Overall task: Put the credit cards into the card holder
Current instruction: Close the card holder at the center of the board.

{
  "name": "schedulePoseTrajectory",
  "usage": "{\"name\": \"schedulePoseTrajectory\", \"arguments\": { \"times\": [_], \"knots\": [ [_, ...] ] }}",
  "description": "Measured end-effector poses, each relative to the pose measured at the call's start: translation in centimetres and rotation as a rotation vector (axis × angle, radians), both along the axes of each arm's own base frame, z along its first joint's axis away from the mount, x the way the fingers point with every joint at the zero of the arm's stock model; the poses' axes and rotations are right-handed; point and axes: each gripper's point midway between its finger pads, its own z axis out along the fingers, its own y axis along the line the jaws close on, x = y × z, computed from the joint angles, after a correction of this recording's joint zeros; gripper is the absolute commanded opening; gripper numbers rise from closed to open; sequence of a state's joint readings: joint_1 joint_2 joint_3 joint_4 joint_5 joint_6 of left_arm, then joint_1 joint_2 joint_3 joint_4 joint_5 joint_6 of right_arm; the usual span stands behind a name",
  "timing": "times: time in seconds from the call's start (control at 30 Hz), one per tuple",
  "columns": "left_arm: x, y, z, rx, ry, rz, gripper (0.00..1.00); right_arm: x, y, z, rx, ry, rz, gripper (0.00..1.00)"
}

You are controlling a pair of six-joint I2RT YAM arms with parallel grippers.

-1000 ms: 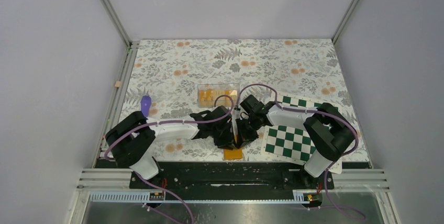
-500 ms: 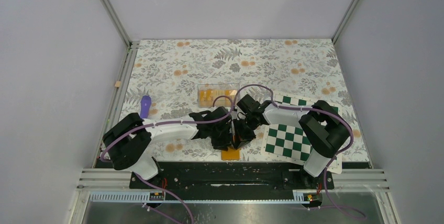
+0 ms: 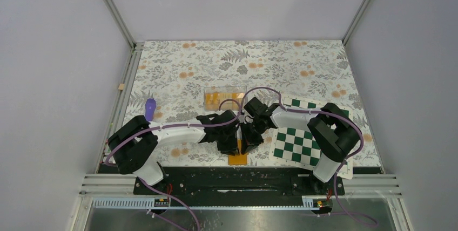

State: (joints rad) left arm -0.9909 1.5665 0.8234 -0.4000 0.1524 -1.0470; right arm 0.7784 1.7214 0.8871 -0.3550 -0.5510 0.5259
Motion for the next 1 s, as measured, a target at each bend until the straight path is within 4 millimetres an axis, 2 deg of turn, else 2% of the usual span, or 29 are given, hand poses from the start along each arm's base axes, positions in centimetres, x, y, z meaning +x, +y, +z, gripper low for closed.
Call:
{"name": "schedulePoseTrajectory", "arguments": {
  "times": [0.17, 0.53, 1.0],
  "knots": [
    [0.0, -0.3, 0.2, -0.030, 0.001, -0.003, 0.33, -0.1, 0.0, 0.0, -0.003, 0.006, -0.002, 0.00],
    [0.2, -0.2, 0.1, -0.067, 0.027, 0.027, 0.28, -0.1, 0.0, 0.0, -0.046, 0.042, -0.022, 0.00],
    [0.2, 0.0, -0.7, -0.033, 0.118, 0.045, 0.27, -0.4, 0.1, -0.2, -0.120, 0.061, -0.031, 0.00]
  ]
}}
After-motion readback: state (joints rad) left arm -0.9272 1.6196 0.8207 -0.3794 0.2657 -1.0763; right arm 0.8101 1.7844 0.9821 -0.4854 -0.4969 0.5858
